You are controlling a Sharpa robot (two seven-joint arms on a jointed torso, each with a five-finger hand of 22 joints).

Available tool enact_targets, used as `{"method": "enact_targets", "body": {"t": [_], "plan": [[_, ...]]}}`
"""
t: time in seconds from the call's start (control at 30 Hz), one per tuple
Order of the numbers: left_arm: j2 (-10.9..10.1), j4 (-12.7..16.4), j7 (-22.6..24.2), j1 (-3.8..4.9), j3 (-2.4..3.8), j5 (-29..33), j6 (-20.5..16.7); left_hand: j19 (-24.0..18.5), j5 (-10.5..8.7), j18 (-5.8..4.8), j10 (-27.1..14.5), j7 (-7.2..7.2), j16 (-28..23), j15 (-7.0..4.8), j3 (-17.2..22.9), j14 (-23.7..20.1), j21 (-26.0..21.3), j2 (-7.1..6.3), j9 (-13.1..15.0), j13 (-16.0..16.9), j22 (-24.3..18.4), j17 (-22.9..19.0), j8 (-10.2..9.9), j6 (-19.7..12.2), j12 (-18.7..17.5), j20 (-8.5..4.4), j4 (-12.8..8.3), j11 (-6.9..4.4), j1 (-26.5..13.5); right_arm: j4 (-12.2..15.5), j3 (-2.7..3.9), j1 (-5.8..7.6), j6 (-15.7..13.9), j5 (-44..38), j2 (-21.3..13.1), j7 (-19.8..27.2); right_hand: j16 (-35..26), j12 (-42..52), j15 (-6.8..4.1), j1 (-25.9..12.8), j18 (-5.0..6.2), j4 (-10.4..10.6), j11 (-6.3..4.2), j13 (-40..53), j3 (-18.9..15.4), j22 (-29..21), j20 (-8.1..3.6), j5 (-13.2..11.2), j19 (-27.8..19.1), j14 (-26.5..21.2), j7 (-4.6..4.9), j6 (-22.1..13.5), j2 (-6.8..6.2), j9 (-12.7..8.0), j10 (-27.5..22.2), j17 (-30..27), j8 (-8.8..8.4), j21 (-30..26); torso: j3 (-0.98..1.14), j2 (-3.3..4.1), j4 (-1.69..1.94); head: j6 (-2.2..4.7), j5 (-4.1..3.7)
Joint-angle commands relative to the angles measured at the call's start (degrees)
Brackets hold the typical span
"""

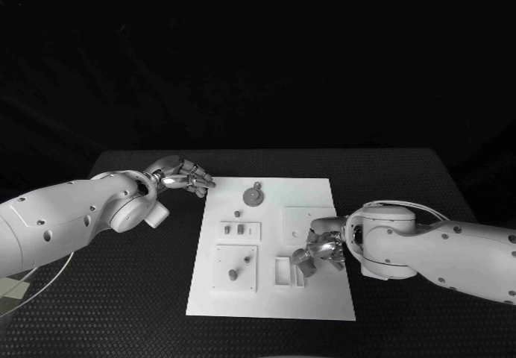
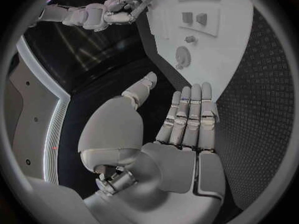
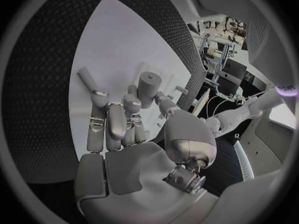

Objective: Assemble the parts on the task board

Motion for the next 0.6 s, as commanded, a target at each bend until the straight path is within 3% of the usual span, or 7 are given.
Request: {"method": "enact_targets", "body": {"t": [0.03,0.27,0.6], "plan": [[0.09,0.16,0.26,0.09,0.03,0.28,0.65,-0.27,-0.22,0.98,0.03,-0.13,-0.29,0.22,-0.04,0.08,0.03,-0.15,-0.09,-0.1,-0.1,0.07,0.23,-0.17,0.02,0.05,0.41,0.14,-0.55,-0.32,-0.02,0.04,-2.93,5.3,0.72,-1.21,0.04,-0.25,-0.6,-0.55,1.12,-3.43,0.01,-0.05,3.86,0.97,-0.21,0.13,0.26,0.46,1.41,1.63,-0.09,0.11,0.09,0.01,-0.14,0.28,-0.04,-0.04,-0.05,-0.01,-0.16],[0.18,0.04,0.29,0.08,0.03,0.27,0.67,-0.28,-0.21,0.99,0.03,-0.13,-0.32,0.22,-0.03,0.08,0.03,-0.14,-0.1,-0.11,-0.1,0.1,0.23,-0.17,0.02,0.04,0.42,0.14,-0.53,-0.56,-0.04,0.0,-4.11,5.83,2.42,-0.6,-0.06,-0.27,-0.65,-0.96,1.12,-3.65,-0.01,-0.05,4.15,0.96,-0.29,0.13,0.3,0.32,1.41,1.57,-0.35,0.05,0.04,-0.22,-0.19,0.27,0.15,-0.03,0.01,0.02,-0.13],[0.23,0.08,0.32,0.08,0.03,0.27,0.73,-0.29,-0.21,0.98,0.03,-0.12,-0.37,0.22,-0.03,0.09,0.03,-0.13,-0.12,-0.14,-0.11,0.17,0.25,-0.18,0.03,0.05,0.45,0.15,-0.5,-1.59,-0.1,-0.11,-4.63,4.36,4.08,-0.66,-0.09,-0.29,-0.66,-1.21,1.12,-3.68,-0.01,-0.05,4.24,0.95,-0.31,0.13,0.32,0.31,1.41,1.54,-0.53,0.03,0.02,-0.25,-0.21,0.26,0.09,0.04,-0.02,0.11,-0.15]]}}
